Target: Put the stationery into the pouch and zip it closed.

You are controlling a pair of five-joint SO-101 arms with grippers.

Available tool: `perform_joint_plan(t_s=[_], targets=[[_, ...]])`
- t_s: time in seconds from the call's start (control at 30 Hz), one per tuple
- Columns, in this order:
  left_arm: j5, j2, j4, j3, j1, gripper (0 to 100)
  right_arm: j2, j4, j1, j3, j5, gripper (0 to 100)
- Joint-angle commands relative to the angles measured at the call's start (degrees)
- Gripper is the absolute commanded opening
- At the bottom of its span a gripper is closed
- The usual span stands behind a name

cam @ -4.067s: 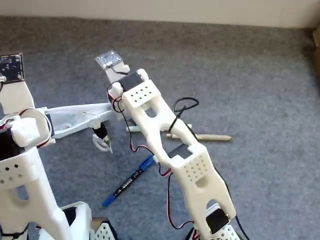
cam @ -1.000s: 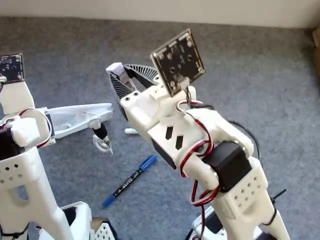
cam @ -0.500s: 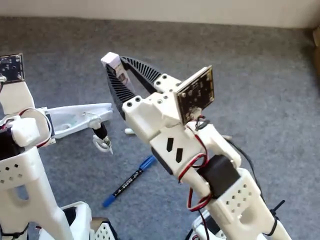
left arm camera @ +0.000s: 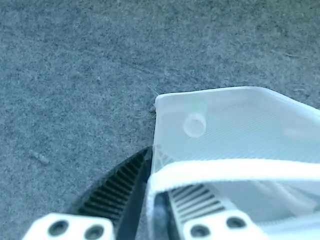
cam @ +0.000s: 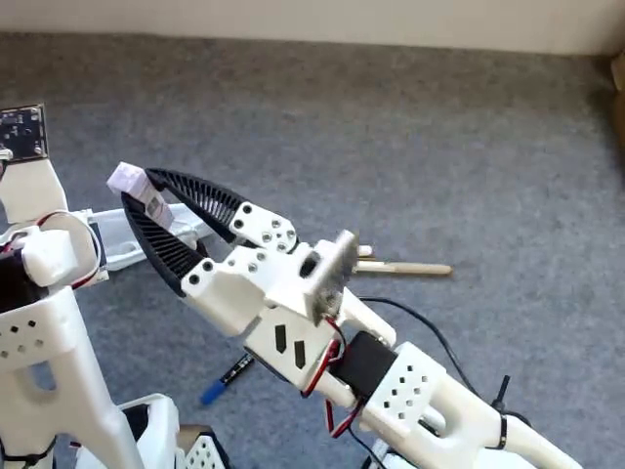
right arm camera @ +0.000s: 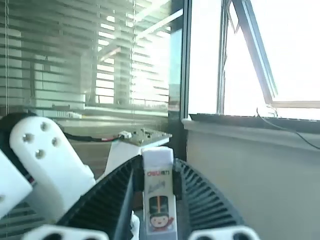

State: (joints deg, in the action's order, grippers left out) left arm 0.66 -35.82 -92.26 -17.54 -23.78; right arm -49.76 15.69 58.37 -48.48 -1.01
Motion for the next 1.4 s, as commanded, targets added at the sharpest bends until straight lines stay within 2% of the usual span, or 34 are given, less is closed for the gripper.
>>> perform_joint_plan(t_s=[0.0, 0.3, 0.57, 0.77, 1.37], targets=[[0.53, 1.63, -0.09, -1.19, -0.92, 1, -1.63, 4.97, 0.57, 0.31, 0.09, 4.1], [0.53, 1.63, -0.09, -1.10, -0.92, 1, -1.10, 5.05, 0.84, 0.40, 0.35, 4.1], [0.53, 1.63, -0.09, -1.10, -0.92, 1, 8.75, 5.32, 0.84, 0.66, 0.26, 4.1], [0.53, 1.63, -0.09, -1.19, -0.92, 1, 13.49, 17.54, 0.84, 0.22, 0.18, 4.1], [0.53, 1.63, 0.00, -2.42, -0.92, 1, 16.22, 17.80, 1.63, -4.09, 0.18, 4.1]])
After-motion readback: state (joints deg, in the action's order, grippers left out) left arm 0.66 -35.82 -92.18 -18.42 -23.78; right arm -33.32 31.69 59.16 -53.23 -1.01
